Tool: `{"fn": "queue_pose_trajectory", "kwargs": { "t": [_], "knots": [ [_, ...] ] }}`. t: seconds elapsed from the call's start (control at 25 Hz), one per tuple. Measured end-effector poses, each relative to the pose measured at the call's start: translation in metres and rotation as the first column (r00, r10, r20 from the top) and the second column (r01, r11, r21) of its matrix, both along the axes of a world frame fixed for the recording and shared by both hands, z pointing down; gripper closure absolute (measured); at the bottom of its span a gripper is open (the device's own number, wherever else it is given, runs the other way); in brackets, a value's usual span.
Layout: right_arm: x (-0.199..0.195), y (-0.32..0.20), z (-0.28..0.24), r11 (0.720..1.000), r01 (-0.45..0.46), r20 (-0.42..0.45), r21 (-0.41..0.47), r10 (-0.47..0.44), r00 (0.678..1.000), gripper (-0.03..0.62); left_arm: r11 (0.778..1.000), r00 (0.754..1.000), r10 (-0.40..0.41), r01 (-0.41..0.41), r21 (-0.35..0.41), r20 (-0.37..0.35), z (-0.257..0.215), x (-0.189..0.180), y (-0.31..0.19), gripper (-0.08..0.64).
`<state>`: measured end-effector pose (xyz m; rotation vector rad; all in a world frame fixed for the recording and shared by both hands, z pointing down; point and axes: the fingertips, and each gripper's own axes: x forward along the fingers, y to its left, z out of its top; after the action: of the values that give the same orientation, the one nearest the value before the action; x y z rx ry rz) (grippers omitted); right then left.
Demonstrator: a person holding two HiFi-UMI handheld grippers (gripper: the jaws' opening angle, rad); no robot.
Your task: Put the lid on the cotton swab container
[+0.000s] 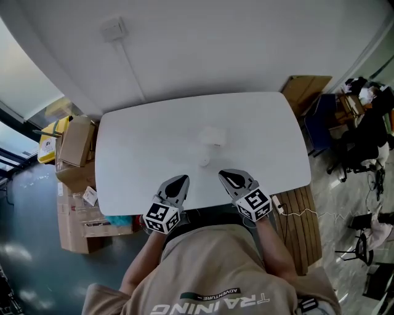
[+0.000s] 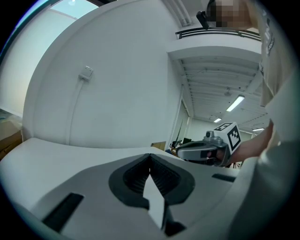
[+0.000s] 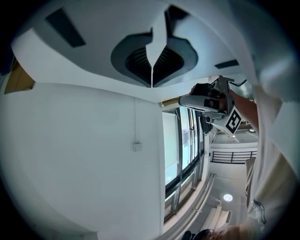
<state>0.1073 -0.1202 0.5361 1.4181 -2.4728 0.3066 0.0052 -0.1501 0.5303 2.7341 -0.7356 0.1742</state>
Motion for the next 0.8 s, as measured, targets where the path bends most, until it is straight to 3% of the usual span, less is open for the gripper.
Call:
{"fn": "queue_pose_trajectory", "kwargs": {
  "t": [0.28,0.64,0.8],
  "knots": [
    [-0.004,-0.015,0.022,0.998,-0.005,-0.002,-0.056,0.005,1.000,0.569,0.999,0.999,0.040,-0.040,-0.023,0.022,0.014,0.008,-0.011,0.546],
    [0.009,-0.027,0.050,0.990,0.039,-0.018,-0.135,-0.042,0.999,0.569,0.997,0.993,0.028,-0.019,-0.080,0.117,0.052,0.018,-0.016,0.546],
    [0.012,-0.027,0.054,0.986,0.076,-0.035,-0.151,-0.082,0.996,0.569,0.995,0.993,0.009,0.003,-0.096,0.119,0.059,0.025,-0.017,0.546]
  ]
}}
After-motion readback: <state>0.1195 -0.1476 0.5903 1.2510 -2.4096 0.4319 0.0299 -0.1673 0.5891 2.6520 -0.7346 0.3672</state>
